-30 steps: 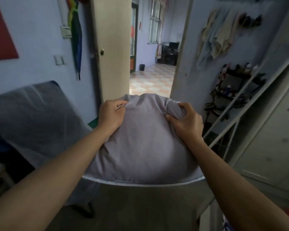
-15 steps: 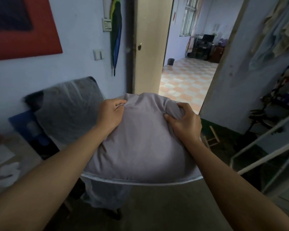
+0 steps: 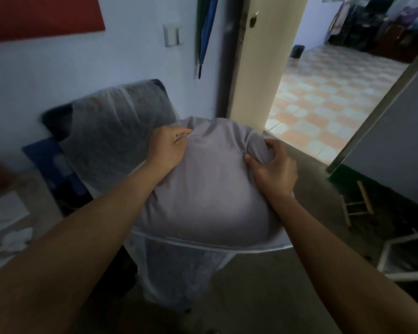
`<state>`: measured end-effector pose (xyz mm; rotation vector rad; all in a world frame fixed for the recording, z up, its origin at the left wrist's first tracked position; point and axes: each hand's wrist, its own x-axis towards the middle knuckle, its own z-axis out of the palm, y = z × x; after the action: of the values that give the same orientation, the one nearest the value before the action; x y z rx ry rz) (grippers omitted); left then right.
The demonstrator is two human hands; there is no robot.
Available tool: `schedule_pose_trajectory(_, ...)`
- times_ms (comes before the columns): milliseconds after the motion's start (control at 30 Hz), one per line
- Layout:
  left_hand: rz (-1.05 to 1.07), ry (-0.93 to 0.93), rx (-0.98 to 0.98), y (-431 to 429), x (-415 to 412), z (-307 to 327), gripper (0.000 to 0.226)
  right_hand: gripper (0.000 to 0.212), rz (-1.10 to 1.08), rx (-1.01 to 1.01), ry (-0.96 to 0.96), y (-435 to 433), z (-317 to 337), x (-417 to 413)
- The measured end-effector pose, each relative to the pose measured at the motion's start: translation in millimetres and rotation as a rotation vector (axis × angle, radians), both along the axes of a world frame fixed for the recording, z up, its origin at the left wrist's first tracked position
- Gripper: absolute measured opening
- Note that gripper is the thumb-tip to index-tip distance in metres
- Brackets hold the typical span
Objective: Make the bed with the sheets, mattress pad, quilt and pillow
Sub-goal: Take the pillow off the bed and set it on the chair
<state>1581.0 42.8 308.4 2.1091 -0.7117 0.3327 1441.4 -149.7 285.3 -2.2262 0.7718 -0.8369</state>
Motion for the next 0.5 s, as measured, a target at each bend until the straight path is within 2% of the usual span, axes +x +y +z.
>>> schedule_pose_trajectory(233, -0.048, 0.010, 0.129, -3.7, 86.6, -50.6, 0.038, 0.052, -0.066, 0.094, 0.074, 9.1, -56.3, 69.2)
schedule_pose_trajectory(500, -0.198, 0.162, 0.408, 37.0, 143.6, -138.9, 0.043, 0.059, -0.176, 0.289, 0.274, 76.8, -167.7, 110.9)
